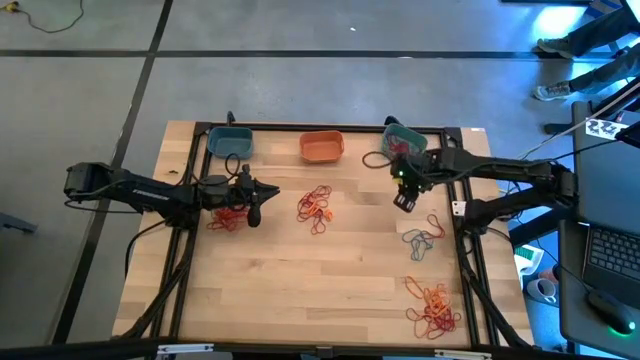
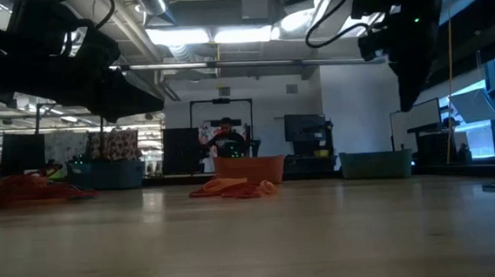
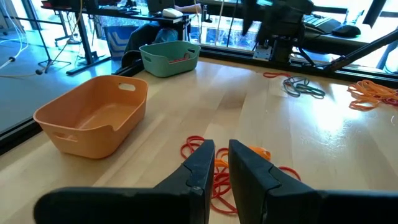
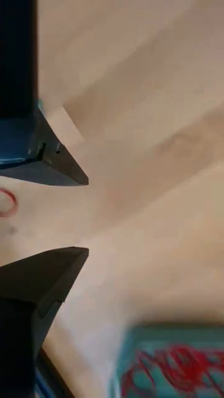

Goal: Sort rubber bands into baskets
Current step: Put the red rubber band into the green bin

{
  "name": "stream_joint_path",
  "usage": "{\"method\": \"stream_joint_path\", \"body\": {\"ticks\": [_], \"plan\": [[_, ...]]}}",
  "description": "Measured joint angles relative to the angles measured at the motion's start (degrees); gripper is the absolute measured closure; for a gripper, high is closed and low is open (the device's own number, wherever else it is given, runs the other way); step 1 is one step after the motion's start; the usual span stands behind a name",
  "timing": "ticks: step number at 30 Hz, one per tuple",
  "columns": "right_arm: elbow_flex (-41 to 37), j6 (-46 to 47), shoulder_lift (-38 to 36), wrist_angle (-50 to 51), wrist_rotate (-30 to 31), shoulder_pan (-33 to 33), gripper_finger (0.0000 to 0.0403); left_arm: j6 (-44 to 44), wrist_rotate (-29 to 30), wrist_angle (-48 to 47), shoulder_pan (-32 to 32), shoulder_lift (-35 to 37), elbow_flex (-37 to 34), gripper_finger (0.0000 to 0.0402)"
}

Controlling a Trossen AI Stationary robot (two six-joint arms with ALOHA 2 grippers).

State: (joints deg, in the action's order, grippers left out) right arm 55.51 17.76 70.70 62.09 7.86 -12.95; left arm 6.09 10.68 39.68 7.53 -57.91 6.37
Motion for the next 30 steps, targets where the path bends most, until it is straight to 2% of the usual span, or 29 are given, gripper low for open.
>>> {"method": "stream_joint_path", "body": {"ticks": [9, 14, 23, 30], "plan": [[-1.55, 8.70, 0.00, 3.18, -1.75, 9.01, 0.0233, 0.08, 0.01, 0.00, 0.00, 0.02, 0.00, 0.0357], [-5.09, 11.55, 0.00, 3.03, -5.54, 11.64, 0.0233, 0.11, 0.00, 0.00, 0.00, 0.01, 0.00, 0.0357], [-12.81, 19.44, 2.12, 2.52, -6.58, 8.96, 0.0233, 0.13, 0.00, 0.00, 0.00, 0.01, -0.01, 0.0357], [-13.40, 20.85, 8.17, 2.30, -7.48, 4.42, 0.0233, 0.13, 0.00, 0.24, 0.00, 0.00, 0.00, 0.0357]]}}
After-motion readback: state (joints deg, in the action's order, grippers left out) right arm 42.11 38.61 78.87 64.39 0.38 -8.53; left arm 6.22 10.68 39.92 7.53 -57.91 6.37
